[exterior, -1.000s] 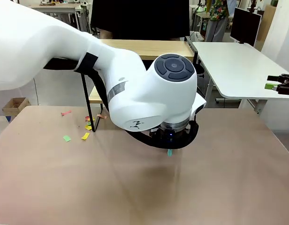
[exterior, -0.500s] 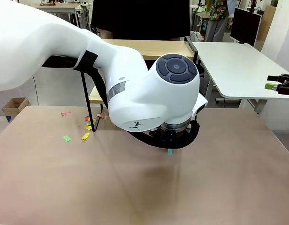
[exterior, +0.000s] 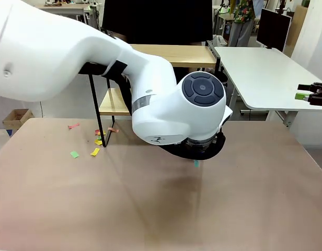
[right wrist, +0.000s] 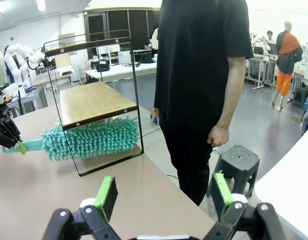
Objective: Clean the shelf.
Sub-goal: Clean the specific section of the Shelf indicated by the human with the Duster.
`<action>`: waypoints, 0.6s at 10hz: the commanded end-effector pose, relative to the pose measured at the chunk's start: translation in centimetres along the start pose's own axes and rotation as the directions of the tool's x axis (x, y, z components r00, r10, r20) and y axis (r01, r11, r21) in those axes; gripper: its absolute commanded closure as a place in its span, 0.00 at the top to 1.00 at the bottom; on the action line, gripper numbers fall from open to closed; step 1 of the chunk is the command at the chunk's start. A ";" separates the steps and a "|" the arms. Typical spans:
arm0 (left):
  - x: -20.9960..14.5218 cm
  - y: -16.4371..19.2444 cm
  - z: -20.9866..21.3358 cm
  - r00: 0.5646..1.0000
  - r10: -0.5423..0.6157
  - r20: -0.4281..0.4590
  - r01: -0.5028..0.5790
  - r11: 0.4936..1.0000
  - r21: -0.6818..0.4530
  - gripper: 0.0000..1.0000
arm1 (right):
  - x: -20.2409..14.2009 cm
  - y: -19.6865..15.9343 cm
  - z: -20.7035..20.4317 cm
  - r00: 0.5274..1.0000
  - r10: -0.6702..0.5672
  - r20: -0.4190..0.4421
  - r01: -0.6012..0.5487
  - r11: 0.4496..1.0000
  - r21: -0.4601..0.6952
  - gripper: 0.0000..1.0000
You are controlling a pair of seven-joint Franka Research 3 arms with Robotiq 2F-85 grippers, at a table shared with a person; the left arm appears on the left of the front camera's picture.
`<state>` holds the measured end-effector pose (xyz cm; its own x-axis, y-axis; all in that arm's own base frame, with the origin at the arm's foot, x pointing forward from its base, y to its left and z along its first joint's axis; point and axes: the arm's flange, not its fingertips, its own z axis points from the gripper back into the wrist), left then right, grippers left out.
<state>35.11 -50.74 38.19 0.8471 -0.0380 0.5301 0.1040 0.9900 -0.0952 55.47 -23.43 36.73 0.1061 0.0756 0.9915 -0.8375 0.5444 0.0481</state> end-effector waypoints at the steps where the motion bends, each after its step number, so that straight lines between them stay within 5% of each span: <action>1: 0.1 -0.7 -2.4 0.997 0.063 0.050 -0.064 0.998 0.014 0.13 | 0.4 0.1 -0.2 1.000 0.006 0.002 -0.006 1.000 0.002 1.00; 6: -0.3 0.0 -5.9 0.993 0.119 0.001 -0.119 0.993 -0.005 0.13 | 0.4 0.1 -0.2 1.000 0.006 0.002 -0.006 1.000 0.002 1.00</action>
<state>37.54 -51.21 33.66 0.8565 0.0553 0.5132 0.0171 0.9907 -0.1353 55.47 -23.42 36.73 0.1061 0.0756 0.9915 -0.8375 0.5443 0.0481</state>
